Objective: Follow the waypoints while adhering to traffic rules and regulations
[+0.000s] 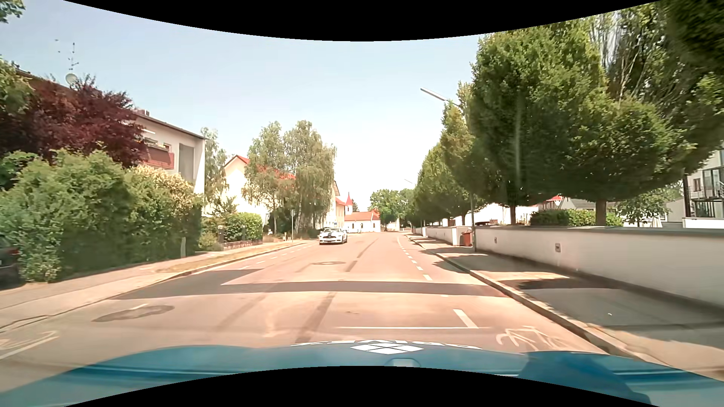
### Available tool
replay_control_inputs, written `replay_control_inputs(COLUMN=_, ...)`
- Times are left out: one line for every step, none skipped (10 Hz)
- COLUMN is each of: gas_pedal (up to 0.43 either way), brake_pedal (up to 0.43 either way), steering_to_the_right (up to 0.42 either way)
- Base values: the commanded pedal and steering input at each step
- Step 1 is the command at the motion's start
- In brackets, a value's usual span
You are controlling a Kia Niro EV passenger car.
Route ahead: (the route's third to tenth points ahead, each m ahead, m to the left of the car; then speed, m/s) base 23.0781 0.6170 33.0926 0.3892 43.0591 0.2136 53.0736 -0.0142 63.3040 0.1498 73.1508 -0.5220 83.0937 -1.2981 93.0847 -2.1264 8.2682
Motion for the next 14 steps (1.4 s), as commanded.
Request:
replay_control_inputs(gas_pedal=0.028, brake_pedal=0.0, steering_to_the_right=0.003)
replay_control_inputs(gas_pedal=0.028, brake_pedal=0.0, steering_to_the_right=0.002)
replay_control_inputs(gas_pedal=0.028, brake_pedal=0.0, steering_to_the_right=0.002)
replay_control_inputs(gas_pedal=0.039, brake_pedal=0.0, steering_to_the_right=0.002)
replay_control_inputs(gas_pedal=0.039, brake_pedal=0.0, steering_to_the_right=0.002)
replay_control_inputs(gas_pedal=0.039, brake_pedal=0.0, steering_to_the_right=0.002)
replay_control_inputs(gas_pedal=0.039, brake_pedal=0.0, steering_to_the_right=0.001)
replay_control_inputs(gas_pedal=0.039, brake_pedal=0.0, steering_to_the_right=0.002)
replay_control_inputs(gas_pedal=0.047, brake_pedal=0.0, steering_to_the_right=0.006)
replay_control_inputs(gas_pedal=0.047, brake_pedal=0.0, steering_to_the_right=0.006)
replay_control_inputs(gas_pedal=0.047, brake_pedal=0.0, steering_to_the_right=0.005)
replay_control_inputs(gas_pedal=0.047, brake_pedal=0.0, steering_to_the_right=0.004)
replay_control_inputs(gas_pedal=0.047, brake_pedal=0.0, steering_to_the_right=0.003)
replay_control_inputs(gas_pedal=0.047, brake_pedal=0.0, steering_to_the_right=0.002)
